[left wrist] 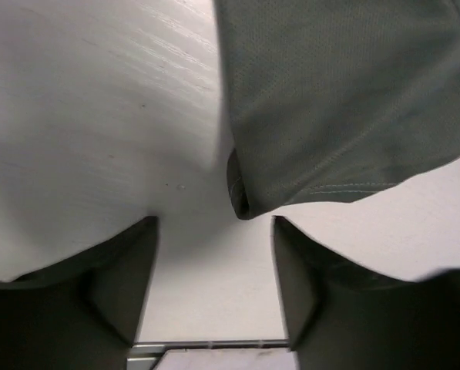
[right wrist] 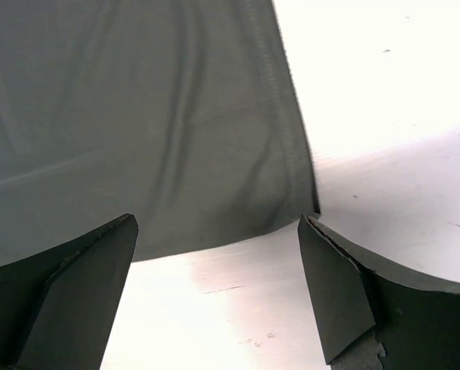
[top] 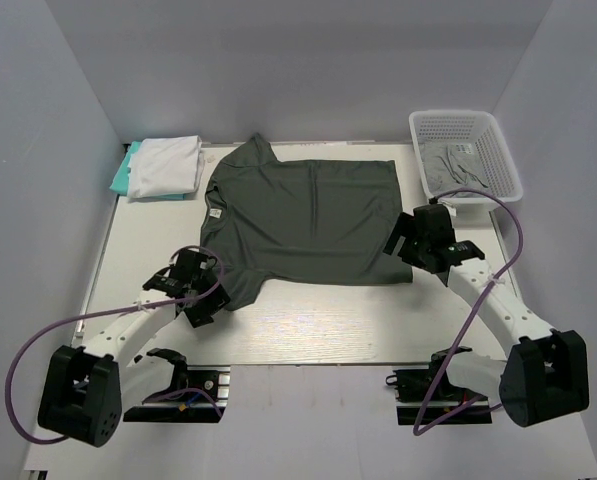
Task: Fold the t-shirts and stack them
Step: Flatten out the tshirt, then grap the side of the flattened tshirt closest away from the robot with both arms
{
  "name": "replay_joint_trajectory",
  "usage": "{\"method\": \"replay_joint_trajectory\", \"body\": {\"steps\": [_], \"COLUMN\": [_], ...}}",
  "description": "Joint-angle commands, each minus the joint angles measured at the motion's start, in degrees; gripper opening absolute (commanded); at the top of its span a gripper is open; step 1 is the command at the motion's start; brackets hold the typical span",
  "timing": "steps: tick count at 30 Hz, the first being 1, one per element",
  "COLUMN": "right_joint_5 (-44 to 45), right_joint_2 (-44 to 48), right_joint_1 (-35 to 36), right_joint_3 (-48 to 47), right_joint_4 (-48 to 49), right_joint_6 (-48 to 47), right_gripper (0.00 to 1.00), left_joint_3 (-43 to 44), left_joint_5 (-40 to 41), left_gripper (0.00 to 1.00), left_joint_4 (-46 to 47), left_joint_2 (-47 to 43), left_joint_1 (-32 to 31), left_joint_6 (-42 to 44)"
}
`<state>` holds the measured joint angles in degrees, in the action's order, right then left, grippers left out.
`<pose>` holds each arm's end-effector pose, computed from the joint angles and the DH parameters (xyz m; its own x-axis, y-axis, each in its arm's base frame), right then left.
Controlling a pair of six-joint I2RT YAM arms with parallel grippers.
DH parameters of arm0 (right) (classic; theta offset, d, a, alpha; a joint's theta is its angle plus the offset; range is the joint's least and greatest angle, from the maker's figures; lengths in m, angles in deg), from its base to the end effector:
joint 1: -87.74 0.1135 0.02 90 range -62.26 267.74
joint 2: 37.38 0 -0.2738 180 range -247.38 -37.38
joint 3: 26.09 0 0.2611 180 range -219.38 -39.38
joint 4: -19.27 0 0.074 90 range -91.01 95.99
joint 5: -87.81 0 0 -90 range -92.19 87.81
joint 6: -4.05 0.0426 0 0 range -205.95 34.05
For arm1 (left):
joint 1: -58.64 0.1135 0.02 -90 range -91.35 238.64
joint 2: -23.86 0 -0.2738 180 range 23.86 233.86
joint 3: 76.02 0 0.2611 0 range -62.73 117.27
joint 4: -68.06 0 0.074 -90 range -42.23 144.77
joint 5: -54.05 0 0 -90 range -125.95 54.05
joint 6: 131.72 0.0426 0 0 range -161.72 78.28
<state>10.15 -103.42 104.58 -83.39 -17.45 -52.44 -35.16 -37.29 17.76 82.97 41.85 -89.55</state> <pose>0.2400 0.0631 0.2416 -0.6458 0.3680 -0.6689 0.2603 0.9298 0.2602 0.1625 -0.0501 0.1582 -0.8183 -0.5270 -0.2294 -0.4610 0.8401 -0.2856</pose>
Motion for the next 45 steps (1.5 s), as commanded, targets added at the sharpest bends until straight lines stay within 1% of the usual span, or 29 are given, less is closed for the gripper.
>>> {"method": "replay_joint_trajectory", "body": {"steps": [1,2,3,4,5,7,8,9,11,12,13,14,16,18,23,28,29,30,31,32,33,35,36,41,45], "right_joint_5": [4.6,5.8,6.3,6.1,6.2,5.9,5.5,4.7,3.9,2.4,1.6,0.9,-0.8,-2.3,-2.2,-3.1,-3.7,-3.7,-4.1,-4.8,-4.8,-5.0,-4.9,-6.7,-7.8], "right_joint_2": [0.5,0.2,-0.4,-0.9,-1.4,-3.5,-4.0,-4.4,-6.3,-6.9,-7.6,-7.8,-8.7,-9.6,-12.4,-14.3,-14.5,-14.6,-14.7,-14.6,-14.2,-13.1,-12.7,-10.3,-11.4], "right_joint_1": [-0.7,-0.6,-0.8,-0.9,-1.2,-1.5,-1.8,-2.1,-2.6,-2.9,-2.8,-3.2,-3.7,-3.7,-4.4,-5.2,-5.6,-5.6,-5.6,-6.0,-5.9,-5.9,-6.0,-5.9,-5.9], "right_joint_3": [0.1,0.0,0.0,0.1,0.5,0.9,1.0,1.1,2.0,2.3,3.1,3.4,4.6,5.2,6.2,6.0,6.4,6.6,6.6,6.5,6.4,6.1,5.5,2.3,-1.8], "right_joint_4": [-2.5,-3.4,-3.4,-3.5,-3.7,-3.8,-4.1,-4.2,-3.8,-3.0,-2.8,-2.8,-0.7,0.5,5.0,6.1,6.8,7.0,7.4,7.0,6.9,6.0,5.8,4.2,2.7], "right_joint_6": [1.0,1.0,0.8,0.7,0.6,0.8,0.8,0.8,0.5,0.1,0.0,0.0,0.0,0.0,0.2,-0.2,-0.1,-0.1,0.0,0.2,0.1,0.0,-0.2,-2.3,-3.1], "right_gripper": [0.9,0.9,0.9,0.9,0.9,0.9,0.9,0.9,0.9,0.87,0.82,0.8,0.72,0.7,0.68,0.68,0.61,0.56,0.49,0.31,0.23,0.04,0.0,0.0,0.0], "left_joint_3": [-1.7,-2.3,-2.3,-2.3,-2.3,-2.3,-2.3,-1.8,-1.8,-1.8,-1.2,-1.2,-0.5,0.1,0.7,2.0,2.5,2.5,3.0,3.7,3.7,5.5,6.0,11.6,15.9], "left_joint_5": [-1.1,-0.4,-0.4,-0.4,-0.4,-0.4,0.1,0.1,0.1,0.1,0.1,0.1,0.1,-0.6,-1.2,-1.8,-2.6,-2.6,-3.3,-4.3,-5.0,-6.3,-6.3,-7.0,-8.1], "left_gripper": [0.68,0.6,0.58,0.54,0.48,0.41,0.36,0.2,0.05,0.0,0.0,0.0,0.0,0.0,0.0,0.0,0.0,0.0,0.0,0.0,0.0,0.0,0.0,0.0,0.0], "left_joint_4": [6.1,6.9,7.4,8.1,9.3,9.9,10.4,10.4,10.9,10.9,10.9,10.9,10.9,10.4,9.2,8.6,9.1,9.2,9.2,9.2,9.2,9.2,9.2,8.5,9.1], "left_joint_2": [2.3,2.9,4.2,4.8,5.3,6.1,6.9,6.9,7.4,7.9,7.9,7.9,7.9,7.4,6.2,6.2,6.2,6.2,6.2,6.2,6.2,5.7,5.7,5.8,10.0], "left_joint_1": [-1.0,-1.0,-1.0,-1.0,-1.0,-1.0,-1.0,-1.0,-1.0,-1.0,-1.0,-1.0,-1.0,-1.0,-1.0,-1.0,-1.0,-1.0,-1.0,-1.0,-1.0,-1.0,-1.0,-0.4,0.1], "left_joint_6": [-0.4,-0.4,-0.4,-0.4,-0.4,-0.4,-0.4,-0.4,0.2,0.2,0.9,0.9,2.2,2.2,2.7,2.7,3.3,3.3,3.3,3.3,3.3,3.3,3.3,3.3,4.6]}}
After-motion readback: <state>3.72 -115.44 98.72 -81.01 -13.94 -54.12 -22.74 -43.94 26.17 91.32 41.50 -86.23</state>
